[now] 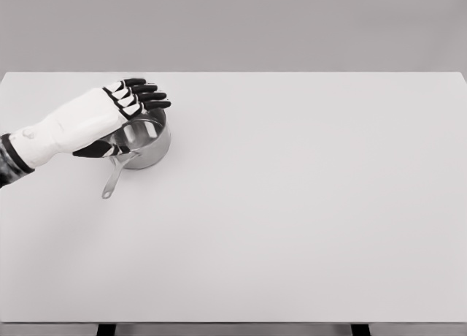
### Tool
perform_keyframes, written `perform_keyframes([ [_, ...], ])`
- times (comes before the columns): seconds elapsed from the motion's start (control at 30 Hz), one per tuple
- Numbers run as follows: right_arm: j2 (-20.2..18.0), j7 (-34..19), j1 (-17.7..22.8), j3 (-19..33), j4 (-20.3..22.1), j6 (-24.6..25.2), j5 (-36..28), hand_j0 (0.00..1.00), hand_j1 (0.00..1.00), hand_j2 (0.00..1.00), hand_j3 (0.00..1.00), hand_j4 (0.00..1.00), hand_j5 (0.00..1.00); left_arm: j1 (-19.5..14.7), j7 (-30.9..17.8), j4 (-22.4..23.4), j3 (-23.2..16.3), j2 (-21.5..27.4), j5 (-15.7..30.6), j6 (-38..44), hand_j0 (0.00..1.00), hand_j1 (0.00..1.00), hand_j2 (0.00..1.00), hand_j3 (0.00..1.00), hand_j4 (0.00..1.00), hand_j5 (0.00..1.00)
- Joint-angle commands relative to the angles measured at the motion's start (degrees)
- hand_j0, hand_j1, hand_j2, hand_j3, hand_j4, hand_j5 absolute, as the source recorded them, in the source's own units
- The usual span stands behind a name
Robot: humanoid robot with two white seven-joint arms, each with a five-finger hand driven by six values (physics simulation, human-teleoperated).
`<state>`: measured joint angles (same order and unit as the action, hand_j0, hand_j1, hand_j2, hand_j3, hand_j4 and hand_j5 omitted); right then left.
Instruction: Rotate pot handle
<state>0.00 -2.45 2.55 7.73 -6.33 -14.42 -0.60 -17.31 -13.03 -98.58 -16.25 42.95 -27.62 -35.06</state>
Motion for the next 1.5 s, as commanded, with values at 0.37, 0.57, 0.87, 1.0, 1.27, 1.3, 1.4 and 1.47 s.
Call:
perform_keyframes([
  [0.37, 0.0, -0.01, 0.0, 0.01, 0.0, 0.01, -0.02, 1.0, 1.0, 1.0, 1.0, 1.0, 1.0, 1.05, 0.46, 0.14, -4.06, -3.4, -11.23, 0.06, 1.0, 1.0, 1.0, 1.0, 1.0, 1.0],
  [0.57, 0.0, -0.01, 0.0, 0.01, 0.0, 0.01, -0.02, 1.0, 1.0, 1.0, 1.0, 1.0, 1.0, 2.81, 0.46, 1.29, -4.06, -4.98, -12.99, 0.06, 1.0, 1.0, 1.0, 1.0, 1.0, 1.0],
  [0.87, 0.0, -0.01, 0.0, 0.01, 0.0, 0.01, -0.02, 1.0, 1.0, 1.0, 1.0, 1.0, 1.0, 5.1, 0.46, 1.82, -1.16, -4.36, -12.99, 0.06, 1.0, 1.0, 1.0, 1.0, 1.0, 1.0],
  [1.0, 0.0, -0.01, 0.0, 0.01, 0.0, 0.01, -0.02, 1.0, 1.0, 1.0, 1.0, 1.0, 1.0, 5.27, 0.46, 1.82, 0.6, -3.66, -12.99, 0.06, 1.0, 1.0, 1.0, 1.0, 1.0, 1.0],
  [1.27, 0.0, -0.01, 0.0, 0.01, 0.0, 0.01, -0.02, 1.0, 1.0, 1.0, 1.0, 1.0, 1.0, 5.62, 0.37, 2.61, 1.39, -2.25, -12.99, 0.06, 1.0, 1.0, 1.0, 1.0, 1.0, 1.0],
  [1.3, 0.0, -0.01, 0.0, 0.01, 0.0, 0.01, -0.02, 1.0, 1.0, 1.0, 1.0, 1.0, 1.0, 6.59, 0.37, 2.61, 2.45, -2.17, -12.99, 0.06, 1.0, 1.0, 1.0, 1.0, 1.0, 1.0],
  [1.4, 0.0, -0.01, 0.0, 0.01, 0.0, 0.01, -0.02, 1.0, 1.0, 1.0, 1.0, 1.0, 1.0, 8.08, 0.37, 2.61, 4.47, -1.46, -12.99, 0.06, 1.0, 1.0, 1.0, 1.0, 1.0, 1.0],
  [1.47, 0.0, -0.01, 0.0, 0.01, 0.0, 0.01, -0.02, 1.0, 1.0, 1.0, 1.0, 1.0, 1.0, 8.52, 0.46, 2.61, 5.35, -1.11, -13.07, 0.06, 1.0, 1.0, 1.0, 1.0, 1.0, 1.0],
])
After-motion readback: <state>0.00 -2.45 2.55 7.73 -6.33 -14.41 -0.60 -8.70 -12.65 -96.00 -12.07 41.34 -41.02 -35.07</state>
